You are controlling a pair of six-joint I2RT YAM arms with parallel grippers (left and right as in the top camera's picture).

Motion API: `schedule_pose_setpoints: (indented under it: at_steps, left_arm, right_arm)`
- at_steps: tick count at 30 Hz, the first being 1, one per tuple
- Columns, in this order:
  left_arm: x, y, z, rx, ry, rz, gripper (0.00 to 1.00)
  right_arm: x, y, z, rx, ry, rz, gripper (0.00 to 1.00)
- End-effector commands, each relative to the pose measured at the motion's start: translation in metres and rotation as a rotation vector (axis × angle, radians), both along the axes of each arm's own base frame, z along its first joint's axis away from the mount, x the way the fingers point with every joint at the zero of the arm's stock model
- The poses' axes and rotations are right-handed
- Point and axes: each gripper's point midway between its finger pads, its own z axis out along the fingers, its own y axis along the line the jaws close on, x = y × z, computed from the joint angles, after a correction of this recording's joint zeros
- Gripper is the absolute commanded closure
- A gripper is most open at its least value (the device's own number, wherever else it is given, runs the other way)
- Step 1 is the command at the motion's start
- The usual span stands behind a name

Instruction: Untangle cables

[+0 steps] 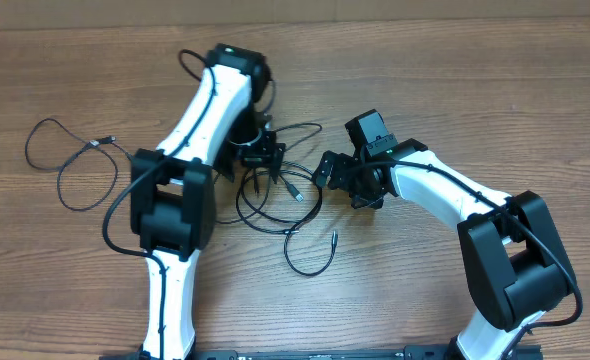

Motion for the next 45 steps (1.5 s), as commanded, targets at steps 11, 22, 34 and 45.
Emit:
schedule_pose_setpoints:
  at_steps: [11, 22, 34, 45]
  left_arm:
    - [-0.004, -0.027, 0.026, -0.506, 0.059, -0.035, 0.17]
    - [0.014, -0.029, 0.019, -0.480, 0.001, 0.022, 0.15]
    - [0.052, -0.001, -0.017, -0.023, -0.133, 0.331, 0.36]
    - [0.061, 0.003, -0.023, 0.122, -0.219, 0.344, 0.43]
  right_arm:
    - [-0.001, -0.007, -0.005, -0.036, 0.002, -0.012, 0.00]
    - [-0.001, -0.007, -0.005, -0.036, 0.002, -0.012, 0.00]
    - [-0.001, -0.007, -0.005, -0.036, 0.002, -0.012, 0.00]
    - [-0.001, -0.007, -0.005, -0.036, 0.002, -0.012, 0.00]
